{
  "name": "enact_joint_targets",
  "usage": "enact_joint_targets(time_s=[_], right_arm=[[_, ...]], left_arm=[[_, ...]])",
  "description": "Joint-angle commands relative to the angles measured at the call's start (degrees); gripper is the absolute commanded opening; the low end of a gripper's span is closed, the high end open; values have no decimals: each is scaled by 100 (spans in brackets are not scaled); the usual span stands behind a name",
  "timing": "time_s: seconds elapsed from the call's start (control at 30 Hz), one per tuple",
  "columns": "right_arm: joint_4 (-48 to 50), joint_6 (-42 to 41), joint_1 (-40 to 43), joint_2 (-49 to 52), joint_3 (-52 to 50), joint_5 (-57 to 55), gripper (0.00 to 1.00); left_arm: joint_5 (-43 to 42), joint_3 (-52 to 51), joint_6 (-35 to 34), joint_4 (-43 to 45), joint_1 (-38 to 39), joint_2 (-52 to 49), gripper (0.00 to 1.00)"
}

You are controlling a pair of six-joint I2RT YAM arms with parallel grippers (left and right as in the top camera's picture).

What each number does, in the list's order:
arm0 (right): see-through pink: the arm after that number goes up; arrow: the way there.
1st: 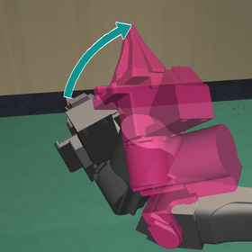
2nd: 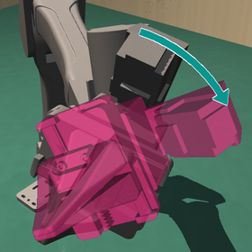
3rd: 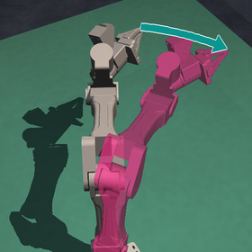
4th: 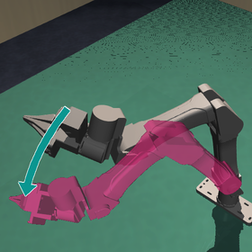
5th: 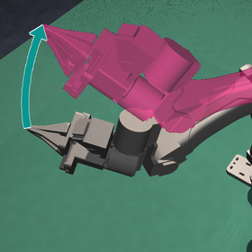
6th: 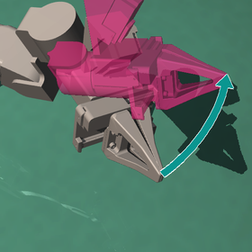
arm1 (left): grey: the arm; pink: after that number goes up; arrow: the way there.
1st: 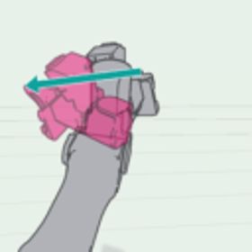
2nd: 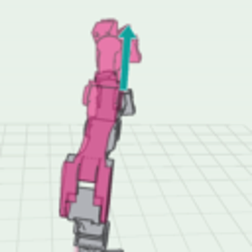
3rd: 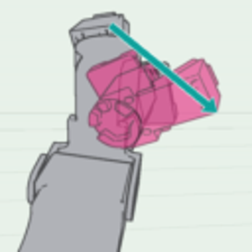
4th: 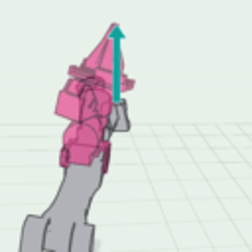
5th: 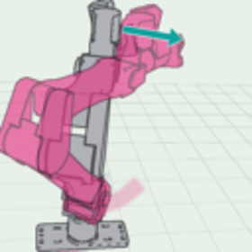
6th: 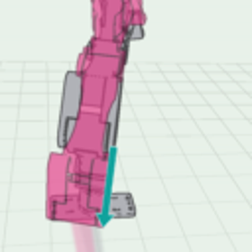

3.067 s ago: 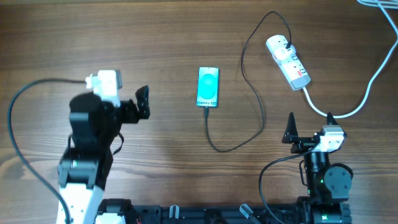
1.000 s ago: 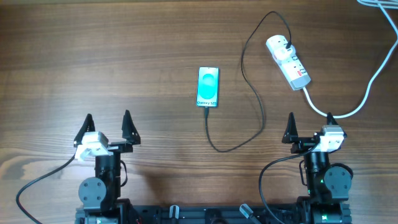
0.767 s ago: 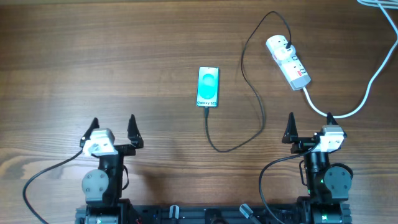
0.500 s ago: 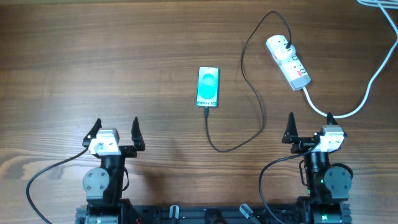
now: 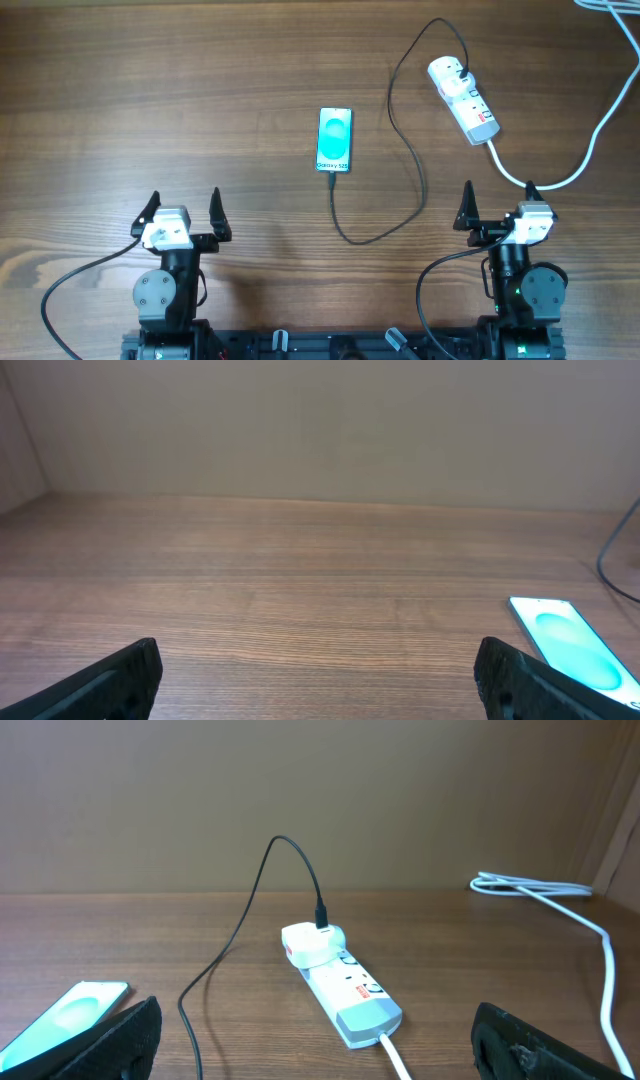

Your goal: Plug charger to phone and switch on socket

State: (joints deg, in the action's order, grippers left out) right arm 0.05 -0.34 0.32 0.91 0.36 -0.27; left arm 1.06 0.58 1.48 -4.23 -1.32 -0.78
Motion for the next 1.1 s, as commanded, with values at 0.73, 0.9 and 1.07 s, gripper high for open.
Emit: enact_joint_targets(time_s=[0.73, 0.9, 1.07], right_arm=[[37, 20, 26, -11, -7, -57, 100], [37, 24, 26, -11, -7, -57, 100], [37, 22, 26, -11, -7, -57, 100]], left_arm=[[-101, -24, 129, -11, -42, 61, 100], [-101, -24, 129, -9, -42, 61, 100], [-101, -24, 129, -9, -42, 61, 100]])
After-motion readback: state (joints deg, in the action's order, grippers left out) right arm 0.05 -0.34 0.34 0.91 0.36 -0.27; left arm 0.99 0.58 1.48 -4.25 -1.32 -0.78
